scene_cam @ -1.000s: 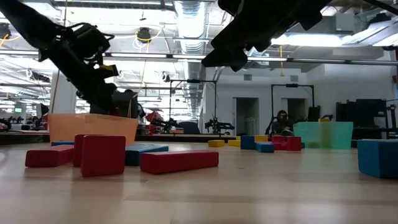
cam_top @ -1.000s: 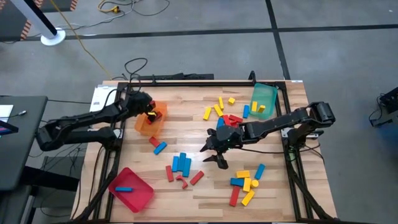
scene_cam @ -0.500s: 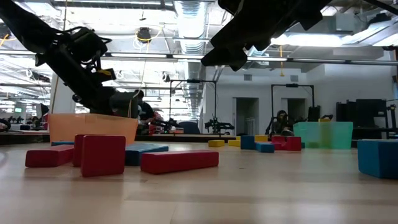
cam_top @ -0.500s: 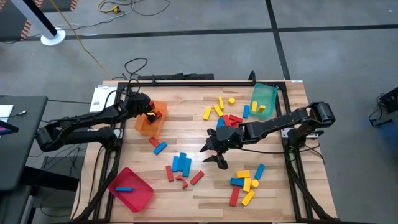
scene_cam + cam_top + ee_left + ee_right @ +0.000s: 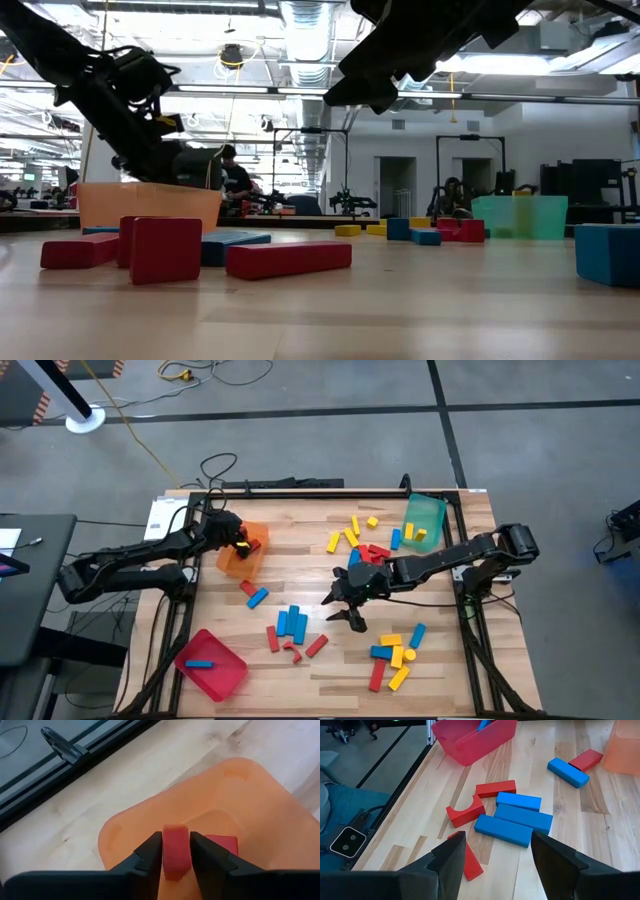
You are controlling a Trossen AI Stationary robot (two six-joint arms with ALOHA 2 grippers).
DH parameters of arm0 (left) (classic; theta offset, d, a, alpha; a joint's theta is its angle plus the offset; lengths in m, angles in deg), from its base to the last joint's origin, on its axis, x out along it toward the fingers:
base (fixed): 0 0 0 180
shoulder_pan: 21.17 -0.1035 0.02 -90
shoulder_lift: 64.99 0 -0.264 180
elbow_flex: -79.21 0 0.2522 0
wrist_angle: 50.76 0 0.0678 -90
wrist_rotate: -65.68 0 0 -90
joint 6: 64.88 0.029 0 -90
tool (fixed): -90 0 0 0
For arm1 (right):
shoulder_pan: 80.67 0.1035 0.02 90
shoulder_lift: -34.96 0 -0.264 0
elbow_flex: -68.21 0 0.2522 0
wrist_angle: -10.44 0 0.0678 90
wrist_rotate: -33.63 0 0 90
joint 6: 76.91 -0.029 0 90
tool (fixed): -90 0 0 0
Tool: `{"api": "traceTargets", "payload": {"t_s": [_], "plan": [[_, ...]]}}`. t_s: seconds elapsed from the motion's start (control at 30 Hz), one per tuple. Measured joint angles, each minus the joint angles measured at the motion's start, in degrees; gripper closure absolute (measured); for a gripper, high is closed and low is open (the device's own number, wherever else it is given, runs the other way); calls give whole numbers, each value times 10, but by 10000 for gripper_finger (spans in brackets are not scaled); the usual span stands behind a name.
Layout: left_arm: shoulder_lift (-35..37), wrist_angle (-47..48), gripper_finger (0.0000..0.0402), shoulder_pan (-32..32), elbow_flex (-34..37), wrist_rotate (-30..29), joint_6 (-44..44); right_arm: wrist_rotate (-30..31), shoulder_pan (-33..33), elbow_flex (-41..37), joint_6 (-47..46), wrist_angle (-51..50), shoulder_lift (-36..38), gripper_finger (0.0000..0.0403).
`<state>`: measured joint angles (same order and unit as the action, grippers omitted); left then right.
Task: Sort blocks
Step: Put the red wooden block into the orange bin, then put the blue wooden block into the red bin
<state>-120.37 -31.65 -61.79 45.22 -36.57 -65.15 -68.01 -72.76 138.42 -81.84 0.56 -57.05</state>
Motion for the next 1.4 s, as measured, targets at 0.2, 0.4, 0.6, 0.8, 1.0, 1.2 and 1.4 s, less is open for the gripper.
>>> {"api": "traceTargets", "payload": {"t_s": [0.2,0.4,0.6,0.8,1.0,1.2,1.4], "plan": [[0,5,282,0,0,0,0,0,5,0,-2,0,0,165],[0,2,257,0,0,11,4,0,8,0,-7,0,0,165],[0,1,216,0,0,12,9,0,8,0,-8,0,0,165],[15,2,176,0,0,12,13,0,8,0,-8,0,0,165],[69,9,164,0,0,15,20,0,7,0,-7,0,0,165],[147,15,164,12,-1,26,14,0,6,0,-6,0,0,165],[220,13,164,48,-18,64,0,0,1,0,-3,0,0,165]]}}
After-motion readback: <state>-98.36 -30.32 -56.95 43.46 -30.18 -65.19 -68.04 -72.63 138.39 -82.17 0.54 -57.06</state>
